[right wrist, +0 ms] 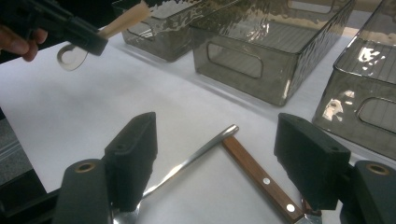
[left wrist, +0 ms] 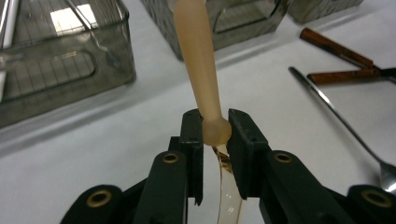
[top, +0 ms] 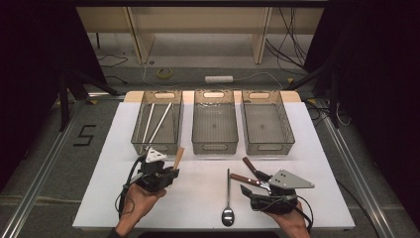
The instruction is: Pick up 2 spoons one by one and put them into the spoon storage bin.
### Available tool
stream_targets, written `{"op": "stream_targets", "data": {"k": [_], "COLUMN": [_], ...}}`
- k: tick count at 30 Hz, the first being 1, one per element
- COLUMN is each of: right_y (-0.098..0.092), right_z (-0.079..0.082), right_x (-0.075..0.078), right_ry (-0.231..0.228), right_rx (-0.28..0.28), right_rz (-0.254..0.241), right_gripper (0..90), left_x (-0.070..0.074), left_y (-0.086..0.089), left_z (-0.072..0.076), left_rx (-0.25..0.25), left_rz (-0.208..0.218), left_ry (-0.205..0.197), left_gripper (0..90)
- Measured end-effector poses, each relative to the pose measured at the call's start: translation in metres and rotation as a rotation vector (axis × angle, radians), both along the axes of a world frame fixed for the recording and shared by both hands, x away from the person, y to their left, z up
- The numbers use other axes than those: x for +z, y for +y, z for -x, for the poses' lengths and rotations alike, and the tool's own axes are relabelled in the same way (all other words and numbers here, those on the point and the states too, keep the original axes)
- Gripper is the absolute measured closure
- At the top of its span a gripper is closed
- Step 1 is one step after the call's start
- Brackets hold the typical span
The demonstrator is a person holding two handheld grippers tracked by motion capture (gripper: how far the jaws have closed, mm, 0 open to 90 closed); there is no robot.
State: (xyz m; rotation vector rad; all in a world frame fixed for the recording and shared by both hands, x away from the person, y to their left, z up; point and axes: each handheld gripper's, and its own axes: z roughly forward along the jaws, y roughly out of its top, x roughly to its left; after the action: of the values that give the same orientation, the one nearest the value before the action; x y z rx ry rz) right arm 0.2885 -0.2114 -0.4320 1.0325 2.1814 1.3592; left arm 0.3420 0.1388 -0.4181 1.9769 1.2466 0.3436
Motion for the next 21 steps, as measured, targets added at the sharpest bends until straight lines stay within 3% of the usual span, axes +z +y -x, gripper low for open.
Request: {"op": "stream_targets", "data": {"k": [2,7,21], "right_y": [0.0,0.0,-0.001], "right_z": [0.0,-0.001,-0.001], "right_x": [0.0,0.0,-0.001], "right_ry": [0.0,0.002,0.005], "right_rx": [-0.001,-0.002,-0.004], "right_rz": [-0.001,-0.002,-0.002], "right_gripper": [31.1,31.1,31.1], "left_x": [0.005,0.015,0.023], "left_y": [0.0,-0.001,-0.017], "left_z": [-0.006,-0.022,-0.069], "left_rx": [-0.002,0.011,0.014], "left_rz": [0.025,0.041,0.107], "left_ry": [-0.004,-0.041,-0.048], "left_gripper": [75.8,75.8,75.9]}}
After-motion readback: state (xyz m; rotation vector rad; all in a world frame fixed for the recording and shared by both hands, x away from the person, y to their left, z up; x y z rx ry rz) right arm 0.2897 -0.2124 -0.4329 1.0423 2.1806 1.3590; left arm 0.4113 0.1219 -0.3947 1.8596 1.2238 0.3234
